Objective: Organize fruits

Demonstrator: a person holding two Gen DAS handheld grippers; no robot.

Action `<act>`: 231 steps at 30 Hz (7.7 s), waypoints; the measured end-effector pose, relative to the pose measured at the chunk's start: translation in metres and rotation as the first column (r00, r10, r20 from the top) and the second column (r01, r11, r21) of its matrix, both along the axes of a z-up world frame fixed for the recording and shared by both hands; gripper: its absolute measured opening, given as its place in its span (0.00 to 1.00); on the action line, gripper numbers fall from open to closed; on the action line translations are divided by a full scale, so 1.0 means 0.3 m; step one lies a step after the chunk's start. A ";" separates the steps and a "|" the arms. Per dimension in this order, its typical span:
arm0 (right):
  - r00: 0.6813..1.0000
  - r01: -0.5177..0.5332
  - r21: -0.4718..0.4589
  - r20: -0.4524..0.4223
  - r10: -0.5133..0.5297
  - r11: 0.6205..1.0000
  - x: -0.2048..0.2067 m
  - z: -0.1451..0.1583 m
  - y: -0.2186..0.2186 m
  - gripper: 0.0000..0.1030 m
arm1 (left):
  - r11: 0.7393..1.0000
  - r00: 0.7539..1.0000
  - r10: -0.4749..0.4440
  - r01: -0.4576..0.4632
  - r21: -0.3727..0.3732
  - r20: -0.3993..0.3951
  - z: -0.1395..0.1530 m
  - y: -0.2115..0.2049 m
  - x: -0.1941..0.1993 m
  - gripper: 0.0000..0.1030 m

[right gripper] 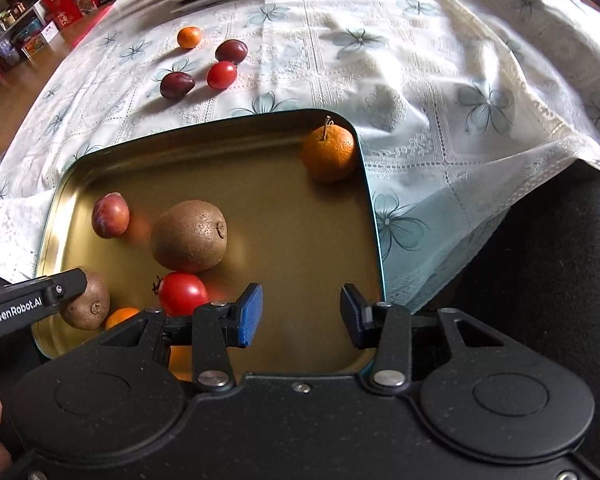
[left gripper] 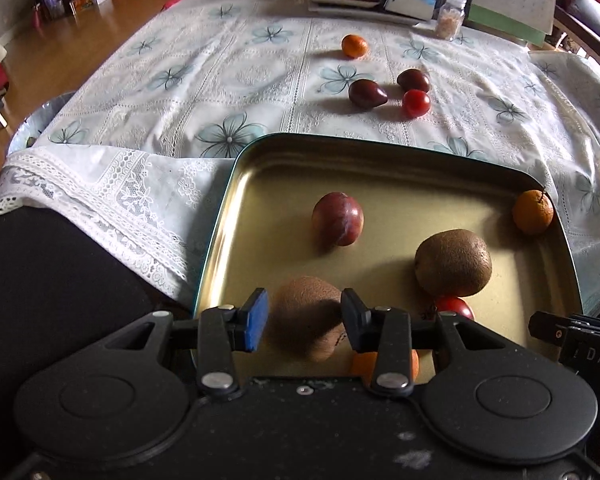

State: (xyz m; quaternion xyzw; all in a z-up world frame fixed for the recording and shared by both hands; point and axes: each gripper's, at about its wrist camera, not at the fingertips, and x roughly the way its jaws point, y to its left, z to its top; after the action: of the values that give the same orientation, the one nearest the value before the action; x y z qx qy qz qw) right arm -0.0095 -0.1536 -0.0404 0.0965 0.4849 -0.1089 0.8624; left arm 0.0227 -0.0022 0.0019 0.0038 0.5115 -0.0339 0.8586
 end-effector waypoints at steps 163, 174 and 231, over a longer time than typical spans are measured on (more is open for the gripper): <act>0.991 0.013 0.054 -0.131 -0.006 0.998 0.672 0.108 -0.111 0.49 | 0.994 0.963 -0.001 -0.027 -0.102 -0.269 0.037 0.007 0.710 0.40; 0.990 0.048 0.076 -0.139 -0.037 0.996 0.820 0.111 -0.131 0.49 | 0.991 0.953 0.034 -0.070 -0.111 -0.302 0.000 0.042 0.804 0.39; 0.987 0.038 0.056 -0.160 -0.028 0.998 1.053 0.028 -0.138 0.33 | 0.996 0.953 -0.020 -0.006 -0.085 -0.304 -0.030 -0.009 0.832 0.39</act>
State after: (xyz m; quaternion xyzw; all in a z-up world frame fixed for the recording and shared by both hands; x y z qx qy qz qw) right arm 0.3065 -0.1949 -0.0320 0.1207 0.5537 -0.1162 0.8157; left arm 0.2723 -0.0049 -0.0071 -0.0361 0.6356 -0.0588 0.7689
